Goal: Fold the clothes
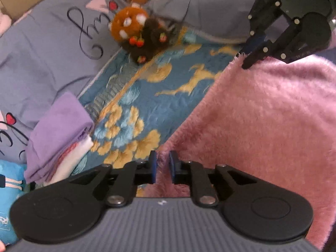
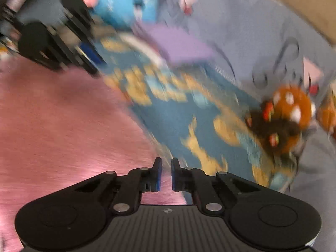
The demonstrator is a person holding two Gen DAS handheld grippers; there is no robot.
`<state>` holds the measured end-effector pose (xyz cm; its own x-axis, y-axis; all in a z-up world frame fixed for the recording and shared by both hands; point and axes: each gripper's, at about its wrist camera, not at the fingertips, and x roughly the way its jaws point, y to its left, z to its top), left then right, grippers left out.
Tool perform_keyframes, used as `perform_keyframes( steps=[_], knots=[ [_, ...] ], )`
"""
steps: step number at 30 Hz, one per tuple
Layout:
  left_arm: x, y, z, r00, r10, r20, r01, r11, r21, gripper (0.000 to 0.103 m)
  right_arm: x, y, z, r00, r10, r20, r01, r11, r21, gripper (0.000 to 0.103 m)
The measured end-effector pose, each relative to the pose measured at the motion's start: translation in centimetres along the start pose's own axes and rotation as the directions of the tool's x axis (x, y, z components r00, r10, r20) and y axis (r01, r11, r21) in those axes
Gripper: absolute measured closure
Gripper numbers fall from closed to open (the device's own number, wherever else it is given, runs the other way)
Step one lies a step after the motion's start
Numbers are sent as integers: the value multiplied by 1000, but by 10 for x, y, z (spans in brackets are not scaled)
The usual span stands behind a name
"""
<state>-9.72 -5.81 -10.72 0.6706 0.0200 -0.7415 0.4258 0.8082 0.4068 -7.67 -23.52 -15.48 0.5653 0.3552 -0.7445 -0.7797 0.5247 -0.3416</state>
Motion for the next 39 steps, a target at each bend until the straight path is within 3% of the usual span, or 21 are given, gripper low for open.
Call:
perform_keyframes(
  steps=[3, 5, 6, 7, 10, 12, 13, 16, 19, 21, 22, 24, 25, 26, 28, 29, 31, 33, 35, 37, 39],
  knots=[
    [9, -8, -7, 989, 144, -33, -142, 989, 37, 82, -1, -6, -11, 997, -82, -5, 82, 994, 78, 89],
    [-11, -2, -14, 978, 210, -8, -211, 977, -32, 71, -27, -15, -22, 983, -175, 51, 160, 963, 215, 68],
    [-24, 3, -18, 972, 234, 3, -233, 969, -86, 67, -41, -19, -30, 973, -216, 75, 185, 937, 295, 53],
    [-37, 9, -22, 966, 257, 12, -253, 957, -141, 66, -58, -23, -41, 962, -253, 98, 198, 903, 382, 46],
    [-76, 18, -40, 962, 273, 23, -259, 934, -247, 56, -87, -33, -87, 965, -237, 114, 121, 786, 606, 46],
    [-93, 16, -55, 967, 254, 23, -238, 933, -270, 37, -100, -39, -121, 972, -198, 126, 45, 685, 727, 46],
    [-98, 15, -65, 972, 236, 9, -224, 931, -289, 33, -100, -40, -138, 978, -156, 139, -9, 635, 772, 46],
    [-96, 22, -92, 985, 165, -46, -170, 900, -401, 31, -93, -43, -173, 972, -75, 223, -157, 497, 853, 46],
    [-85, 46, -117, 995, 83, -59, -101, 788, -608, 31, -78, -47, -192, 941, -43, 337, -304, 338, 891, 46],
    [-80, 61, -133, 998, 57, -33, -62, 671, -739, 31, -61, -48, -194, 931, -18, 364, -349, 243, 905, 46],
    [-76, 70, -140, 1000, 27, -7, -22, 597, -802, 31, -53, -48, -195, 926, -7, 378, -370, 193, 909, 46],
    [-64, 80, -151, 1000, -13, 9, 14, 491, -871, 32, -38, -49, -192, 926, 28, 377, -377, 137, 916, 54],
    [-59, 83, -155, 1000, -27, 6, 18, 448, -894, 33, -33, -48, -188, 927, 43, 372, -374, 131, 918, 77],
    [-54, 86, -160, 999, -41, 4, 20, 403, -915, 39, -28, -47, -185, 929, 59, 367, -371, 124, 920, 86],
    [-46, 91, -168, 997, -74, 24, 46, 321, -946, 66, -31, -46, -173, 932, 37, 361, -362, 184, 914, 89],
    [-42, 93, -173, 995, -91, 33, 57, 270, -961, 88, -35, -45, -166, 933, 18, 361, -355, 225, 907, 89],
    [-40, 94, -179, 997, -80, 19, 36, 217, -976, 95, -45, -47, -157, 933, -33, 358, -336, 275, 901, 90],
    [-39, 95, -175, 998, -59, 22, 35, 238, -971, 97, -57, -49, -149, 936, -95, 338, -294, 316, 902, 90],
    [-42, 94, -165, 999, -40, 16, 28, 302, -953, 97, -64, -48, -141, 944, -146, 296, -224, 376, 899, 90],
    [-43, 93, -156, 1000, -15, 3, 8, 351, -936, 97, -71, -47, -132, 949, -195, 250, -144, 437, 888, 90],
    [-40, 92, -147, 999, 21, -32, -38, 391, -919, 97, -64, -45, -126, 961, -208, 182, -65, 469, 881, 90]
  ],
)
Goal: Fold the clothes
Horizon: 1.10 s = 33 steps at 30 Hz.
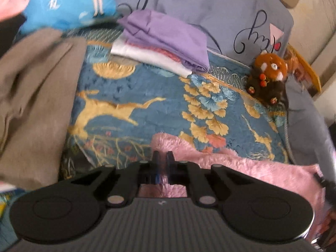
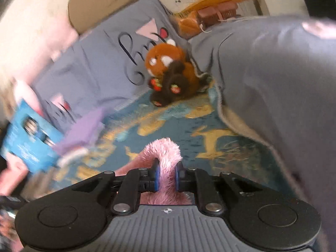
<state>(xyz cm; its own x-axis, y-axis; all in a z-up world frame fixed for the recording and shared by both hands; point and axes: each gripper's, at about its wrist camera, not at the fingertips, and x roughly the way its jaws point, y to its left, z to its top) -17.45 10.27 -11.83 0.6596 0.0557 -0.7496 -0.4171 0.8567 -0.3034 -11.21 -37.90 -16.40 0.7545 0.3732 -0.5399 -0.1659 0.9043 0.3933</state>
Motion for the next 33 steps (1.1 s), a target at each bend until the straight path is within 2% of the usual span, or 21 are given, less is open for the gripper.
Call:
perform_keyframes(
  steps=[1, 2, 3, 6, 8, 9, 10, 11, 13, 14, 15, 18, 21, 24, 25, 27, 28, 30, 33],
  knots=[
    [5, -4, 1, 999, 52, 5, -52, 998, 30, 98, 7, 0, -2, 999, -28, -23, 28, 1000, -10, 90],
    [10, -8, 1, 994, 107, 11, -108, 992, 60, 103, 16, -2, -5, 997, -50, -52, 50, 999, -10, 90],
    [15, -12, 2, 987, 162, 18, -163, 983, 89, 103, 26, -4, -9, 994, -67, -86, 66, 998, -7, 90],
    [25, -12, 0, 983, 185, -11, -183, 977, 105, 103, 43, -12, -19, 984, -60, -166, 64, 998, 20, 88],
    [17, -14, -2, 982, 189, 22, -190, 975, 117, 103, 32, -14, -16, 990, -59, -124, 66, 997, 46, 80],
    [8, -18, -3, 980, 192, 53, -197, 971, 135, 102, 25, -15, -14, 993, -63, -96, 69, 996, 61, 73],
    [-3, -21, -3, 979, 190, 79, -200, 967, 159, 101, 16, -15, -12, 995, -69, -65, 74, 994, 74, 60],
    [-14, -25, -4, 977, 186, 105, -203, 962, 184, 99, 3, -15, -10, 996, -80, -28, 82, 993, 88, 56],
    [-37, -33, -11, 986, 130, 107, -151, 966, 210, 86, -25, -14, -7, 994, -101, 46, 95, 989, 116, 47],
    [-48, -37, -14, 989, 101, 106, -122, 967, 223, 73, -37, -12, -8, 992, -103, 68, 95, 988, 120, 46],
    [-59, -42, -18, 992, 71, 105, -94, 967, 235, 66, -50, -10, -10, 991, -100, 87, 90, 989, 119, 44],
    [-86, -55, -32, 997, -12, 78, -10, 962, 274, 62, -85, 2, -24, 992, -67, 111, 57, 994, 91, 41],
    [-87, -71, -61, 998, -53, -25, 58, 942, 329, 50, -98, 24, -56, 999, 15, 40, -16, 1000, 7, 40],
    [-75, -84, -90, 995, -7, -99, 44, 926, 375, 47, -93, 45, -89, 997, 59, -48, -63, 995, -83, 40],
    [-71, -88, -96, 994, 15, -107, 28, 923, 383, 45, -88, 50, -98, 996, 45, -72, -53, 992, -114, 40],
    [-60, -89, -104, 990, 67, -120, -16, 923, 386, 34, -74, 52, -114, 992, -36, -124, 15, 986, -164, 40],
    [-53, -87, -107, 986, 98, -132, -42, 925, 377, 32, -67, 50, -120, 988, -61, -145, 35, 984, -175, 40],
    [-40, -83, -107, 980, 112, -164, -50, 937, 345, 27, -62, 44, -127, 989, -53, -135, 30, 986, -165, 39],
    [-31, -85, -108, 976, 142, -163, -70, 920, 385, 22, -62, 47, -130, 989, -61, -131, 26, 967, -253, 38]
  ],
)
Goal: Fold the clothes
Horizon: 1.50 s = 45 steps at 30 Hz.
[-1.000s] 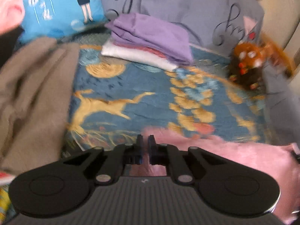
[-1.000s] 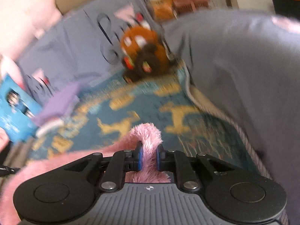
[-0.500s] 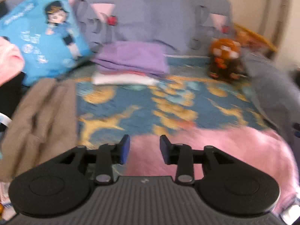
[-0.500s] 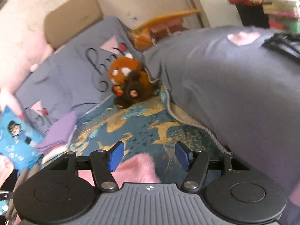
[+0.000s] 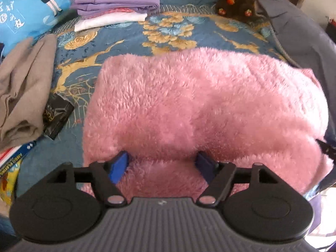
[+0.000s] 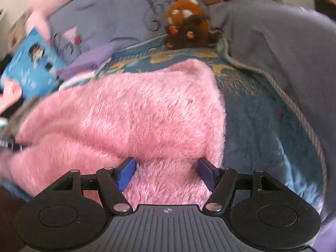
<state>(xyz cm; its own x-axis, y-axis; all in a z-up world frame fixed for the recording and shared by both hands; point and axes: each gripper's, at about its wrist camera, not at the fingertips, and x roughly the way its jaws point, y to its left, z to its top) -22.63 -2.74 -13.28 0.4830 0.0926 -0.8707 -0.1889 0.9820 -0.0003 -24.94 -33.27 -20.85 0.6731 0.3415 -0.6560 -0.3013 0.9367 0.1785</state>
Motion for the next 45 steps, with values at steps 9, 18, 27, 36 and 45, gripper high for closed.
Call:
perform_keyframes(
  steps=[9, 18, 27, 36, 45],
  knots=[
    [-25, 0, -7, 997, 27, 71, -26, 1000, -13, 20, -36, 5, 8, 999, 17, 47, -15, 998, -57, 37],
    [-106, -39, -32, 985, 107, 136, -118, 991, 71, 8, -52, 42, 5, 997, 29, 70, -23, 996, -88, 33],
    [-132, -71, -21, 985, 100, 139, -116, 987, 113, 3, -49, 51, 1, 999, 14, 52, -12, 999, -39, 32],
    [-147, -88, -10, 981, 107, 161, -131, 981, 145, 1, -53, 40, -4, 999, -24, 49, 22, 999, 30, 30],
    [-148, -95, -8, 979, 118, 167, -146, 975, 167, 1, -54, 40, -4, 999, -20, 44, 19, 999, 29, 29]
  ],
)
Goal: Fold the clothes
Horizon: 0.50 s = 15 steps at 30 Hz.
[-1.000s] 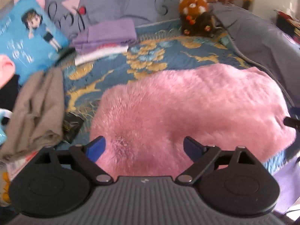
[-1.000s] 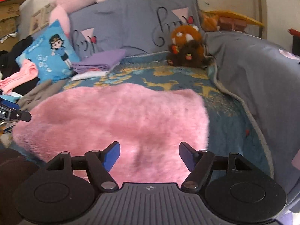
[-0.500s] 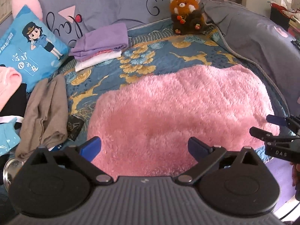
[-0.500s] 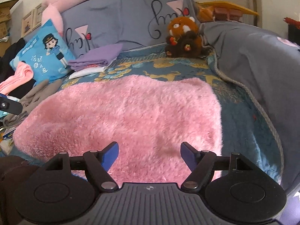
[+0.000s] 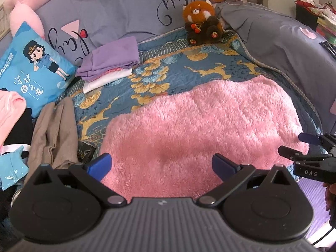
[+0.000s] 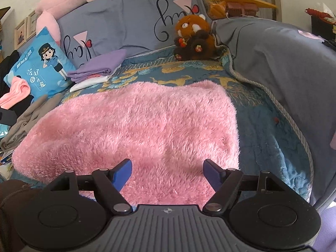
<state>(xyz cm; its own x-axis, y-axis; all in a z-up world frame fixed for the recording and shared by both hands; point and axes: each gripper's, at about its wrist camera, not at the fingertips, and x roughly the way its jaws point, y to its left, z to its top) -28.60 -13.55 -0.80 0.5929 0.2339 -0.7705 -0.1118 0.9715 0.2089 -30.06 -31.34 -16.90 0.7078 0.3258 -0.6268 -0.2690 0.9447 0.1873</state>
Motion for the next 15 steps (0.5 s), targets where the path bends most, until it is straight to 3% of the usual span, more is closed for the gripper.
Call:
perform_keyframes(
  steps=[8, 11, 13, 15],
  knots=[
    [3, 1, -6, 1000, 0, -15, 0, 1000, -5, 1, -4, -1, 1, 1000, 5, 9, -5, 1000, 7, 29],
    [9, 6, -10, 999, -33, -29, 32, 999, -42, 1, -10, -11, 1, 999, 35, 32, -37, 996, 80, 29],
    [16, 21, -18, 992, -117, -39, 110, 983, -146, 1, -19, -30, -3, 989, 114, 95, -133, 968, 215, 28],
    [25, 46, -33, 975, -218, -47, 193, 928, -320, 1, -26, -51, -9, 973, 168, 155, -213, 913, 347, 28]
  ],
)
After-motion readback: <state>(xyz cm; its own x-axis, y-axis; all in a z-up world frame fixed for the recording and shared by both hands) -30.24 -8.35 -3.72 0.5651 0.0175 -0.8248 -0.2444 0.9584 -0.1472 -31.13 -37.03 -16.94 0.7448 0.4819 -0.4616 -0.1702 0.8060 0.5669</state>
